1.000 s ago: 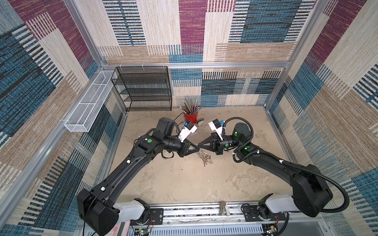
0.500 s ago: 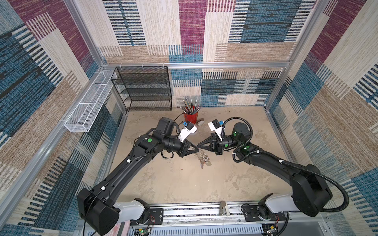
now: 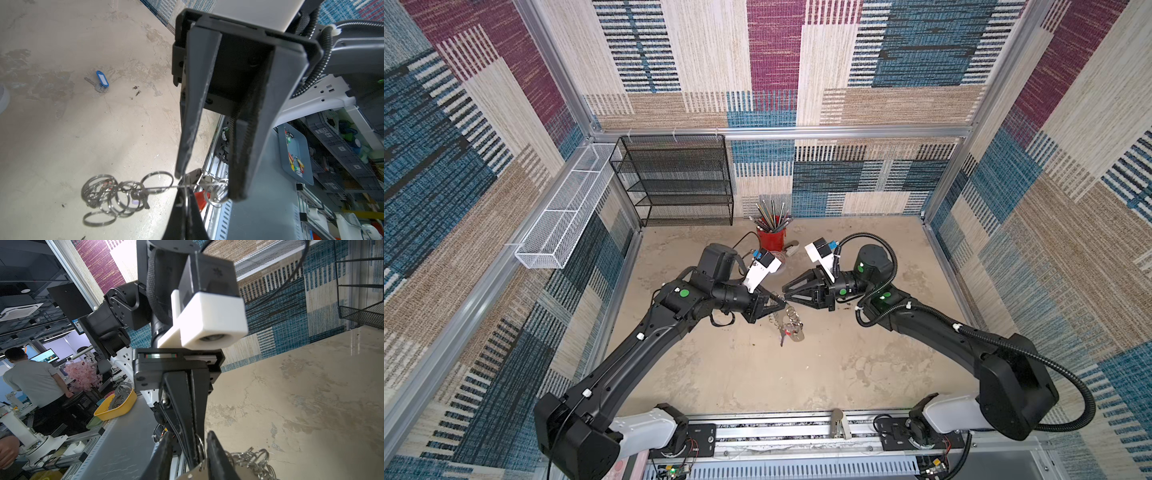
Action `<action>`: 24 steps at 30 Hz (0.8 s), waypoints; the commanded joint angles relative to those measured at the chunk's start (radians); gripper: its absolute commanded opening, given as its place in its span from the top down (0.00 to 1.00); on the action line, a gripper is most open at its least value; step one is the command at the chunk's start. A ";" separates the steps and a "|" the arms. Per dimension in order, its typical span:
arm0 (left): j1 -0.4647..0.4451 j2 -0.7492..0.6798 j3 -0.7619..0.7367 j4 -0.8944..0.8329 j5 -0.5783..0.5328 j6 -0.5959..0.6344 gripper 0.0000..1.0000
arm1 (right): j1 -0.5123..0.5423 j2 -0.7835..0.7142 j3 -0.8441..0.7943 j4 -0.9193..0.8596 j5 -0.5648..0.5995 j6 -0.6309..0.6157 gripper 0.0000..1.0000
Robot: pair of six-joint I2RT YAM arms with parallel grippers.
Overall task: Put the keys on the keyring
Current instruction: 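Release the plate with the right gripper and move it toward the blue-tag key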
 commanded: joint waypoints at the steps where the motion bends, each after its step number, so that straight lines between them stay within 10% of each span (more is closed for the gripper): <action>1: 0.000 -0.020 -0.019 0.073 -0.012 -0.024 1.00 | -0.010 -0.018 0.010 -0.011 0.051 0.000 0.60; 24: 0.000 -0.228 -0.248 0.350 -0.223 -0.109 1.00 | -0.127 -0.052 -0.075 -0.290 0.781 0.016 0.22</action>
